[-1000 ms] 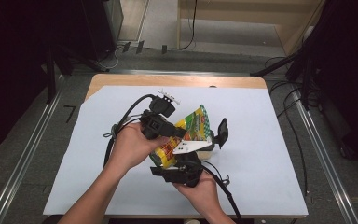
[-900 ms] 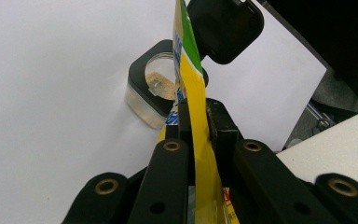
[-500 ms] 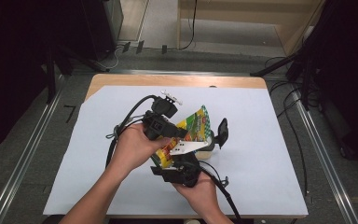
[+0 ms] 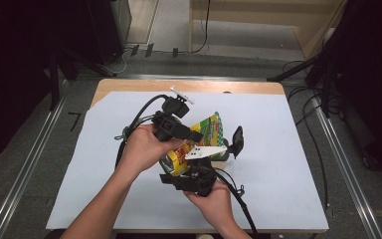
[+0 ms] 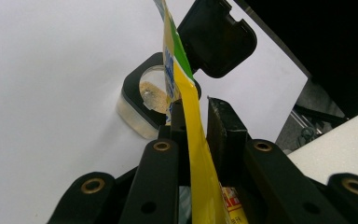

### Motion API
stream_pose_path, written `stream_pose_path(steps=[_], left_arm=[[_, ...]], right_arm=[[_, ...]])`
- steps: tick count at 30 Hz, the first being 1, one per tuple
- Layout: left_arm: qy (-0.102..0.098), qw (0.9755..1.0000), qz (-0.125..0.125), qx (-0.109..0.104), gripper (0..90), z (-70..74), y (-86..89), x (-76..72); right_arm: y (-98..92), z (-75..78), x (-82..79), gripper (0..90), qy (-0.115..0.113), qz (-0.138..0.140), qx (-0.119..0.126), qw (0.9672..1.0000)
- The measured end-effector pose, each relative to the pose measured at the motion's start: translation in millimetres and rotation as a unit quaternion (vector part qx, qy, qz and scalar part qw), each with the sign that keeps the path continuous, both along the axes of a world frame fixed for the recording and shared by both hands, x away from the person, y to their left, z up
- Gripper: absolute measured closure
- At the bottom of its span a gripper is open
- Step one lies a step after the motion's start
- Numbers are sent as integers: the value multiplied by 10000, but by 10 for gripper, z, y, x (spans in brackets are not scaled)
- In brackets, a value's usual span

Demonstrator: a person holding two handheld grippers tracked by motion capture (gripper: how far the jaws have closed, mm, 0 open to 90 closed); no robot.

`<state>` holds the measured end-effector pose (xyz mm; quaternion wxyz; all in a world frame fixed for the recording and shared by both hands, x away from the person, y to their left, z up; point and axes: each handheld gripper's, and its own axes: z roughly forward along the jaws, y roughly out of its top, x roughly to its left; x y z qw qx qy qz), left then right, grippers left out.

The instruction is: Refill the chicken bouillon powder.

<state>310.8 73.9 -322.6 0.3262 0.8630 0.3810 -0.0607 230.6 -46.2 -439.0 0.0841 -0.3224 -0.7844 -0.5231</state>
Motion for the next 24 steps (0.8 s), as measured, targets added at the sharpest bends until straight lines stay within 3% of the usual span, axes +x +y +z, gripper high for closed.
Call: stream_pose_path(steps=[6,11,14,24], left_arm=[[211,9997,109,-56,820,-3,30,59],[160,9998,68,-22,819,25,28,91],[266,9996,78,-27,822,11,51,138],[504,9981,269,-233,825,-35,91,224]], right_arm=[[18,21,14,685,30,11,5,10000],[29,51,32,683,72,-10,41,10000],[45,61,48,678,138,0,37,9999],[33,81,64,677,9,20,-111,9999]])
